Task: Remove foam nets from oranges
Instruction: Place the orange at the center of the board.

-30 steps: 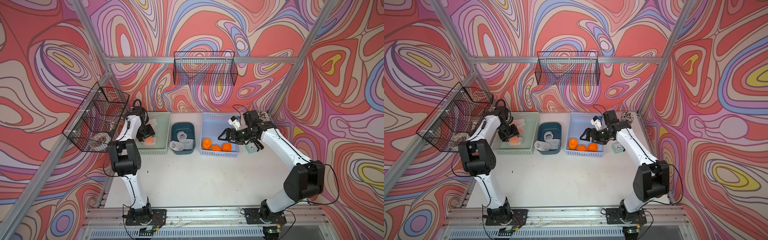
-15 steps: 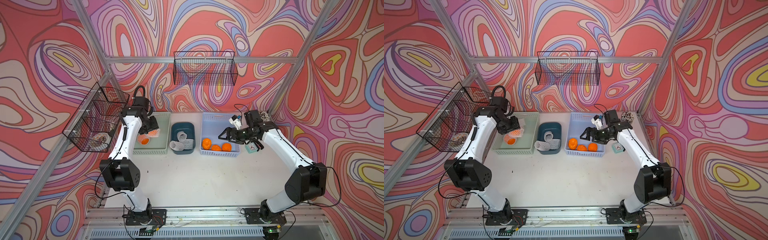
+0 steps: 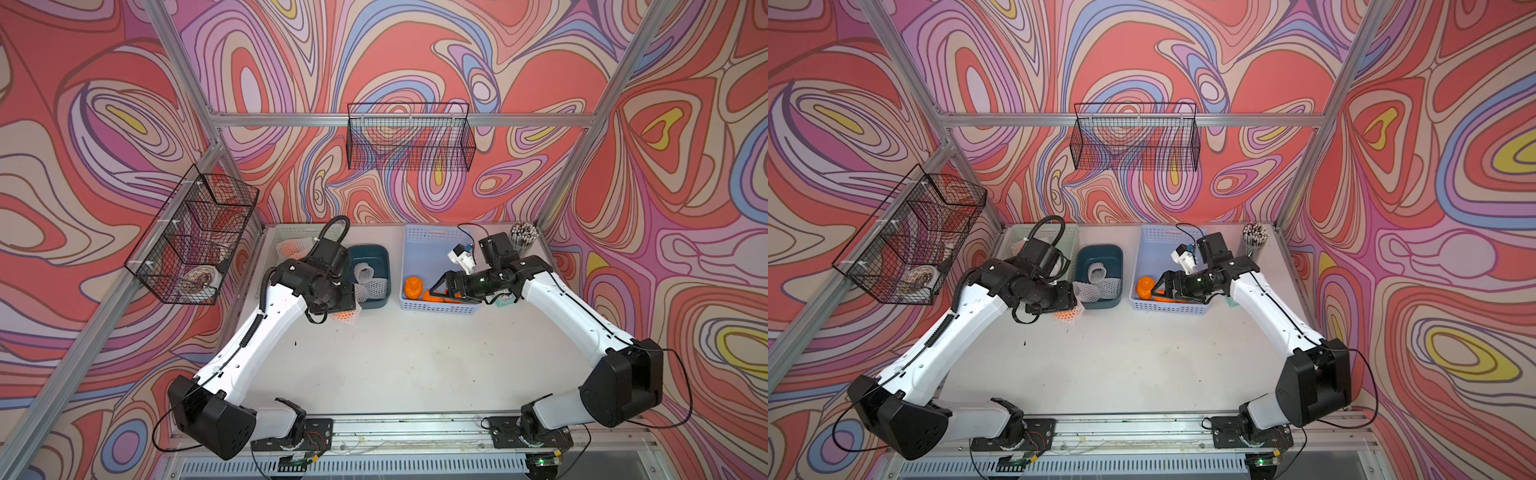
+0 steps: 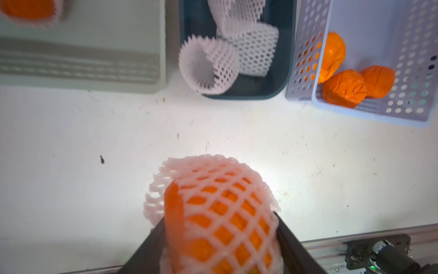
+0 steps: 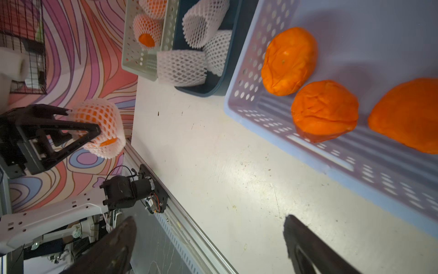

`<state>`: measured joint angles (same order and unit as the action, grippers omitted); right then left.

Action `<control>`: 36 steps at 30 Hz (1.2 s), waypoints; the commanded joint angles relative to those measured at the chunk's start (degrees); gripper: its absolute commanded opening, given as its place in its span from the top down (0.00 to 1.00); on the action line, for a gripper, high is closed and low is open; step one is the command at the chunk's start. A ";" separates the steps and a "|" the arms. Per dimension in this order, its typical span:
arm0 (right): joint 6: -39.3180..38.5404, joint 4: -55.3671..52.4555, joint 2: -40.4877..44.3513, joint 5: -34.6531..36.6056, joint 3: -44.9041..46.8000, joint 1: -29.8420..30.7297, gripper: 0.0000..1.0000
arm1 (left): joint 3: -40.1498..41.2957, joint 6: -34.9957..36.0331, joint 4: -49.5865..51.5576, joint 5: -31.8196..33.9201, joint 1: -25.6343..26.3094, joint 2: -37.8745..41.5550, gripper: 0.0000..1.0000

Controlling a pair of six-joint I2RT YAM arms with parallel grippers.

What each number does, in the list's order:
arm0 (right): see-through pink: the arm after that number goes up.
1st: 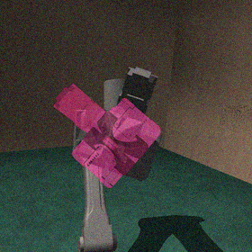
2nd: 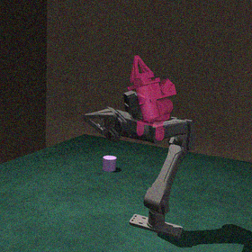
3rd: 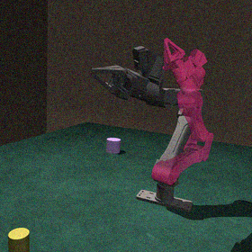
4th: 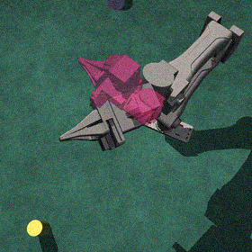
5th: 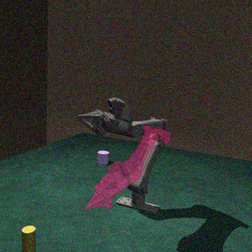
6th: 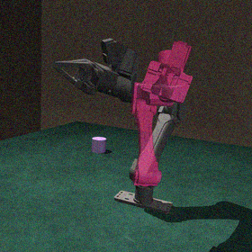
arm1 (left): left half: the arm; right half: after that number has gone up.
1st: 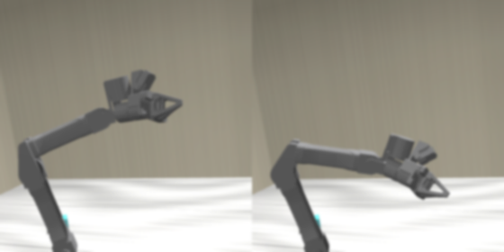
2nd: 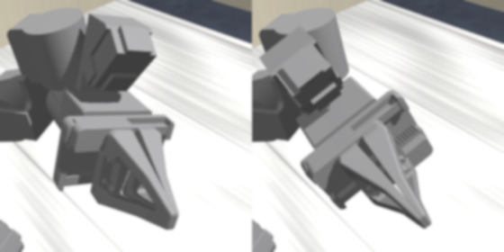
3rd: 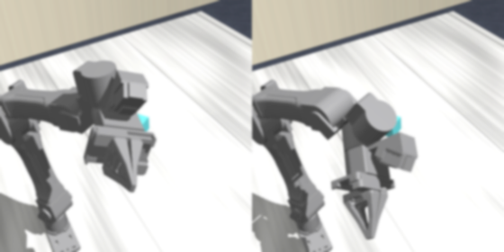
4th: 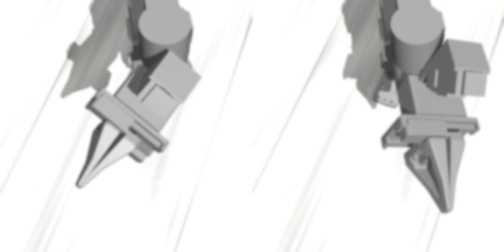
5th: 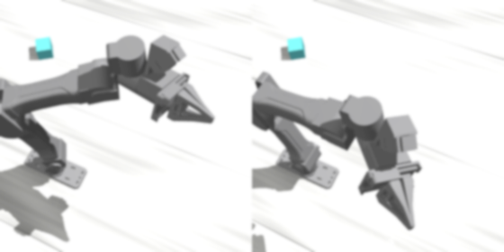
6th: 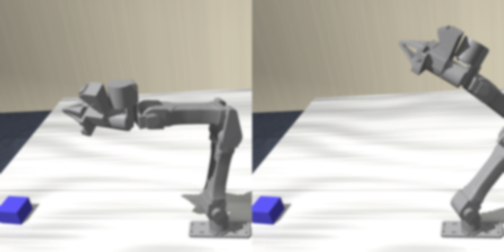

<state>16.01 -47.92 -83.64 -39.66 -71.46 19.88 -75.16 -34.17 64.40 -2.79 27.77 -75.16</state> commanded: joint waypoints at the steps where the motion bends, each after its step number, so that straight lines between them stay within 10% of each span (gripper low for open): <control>1: 1.49 2.48 1.14 -0.80 3.25 2.65 0.02 | 5.71 -9.21 -3.64 -0.61 4.27 2.09 0.43; 11: 0.40 2.99 -2.05 1.21 5.39 11.00 0.02 | 13.99 -17.18 -15.34 -0.76 14.97 -4.63 0.44; 36: 3.76 19.17 -7.30 8.80 14.85 26.57 0.03 | 15.92 -19.59 -29.96 -8.16 17.16 -22.92 0.40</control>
<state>19.40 -32.45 -90.91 -32.10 -58.35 46.22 -59.24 -53.60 38.11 -8.62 44.62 -94.35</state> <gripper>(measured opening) 0.976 0.599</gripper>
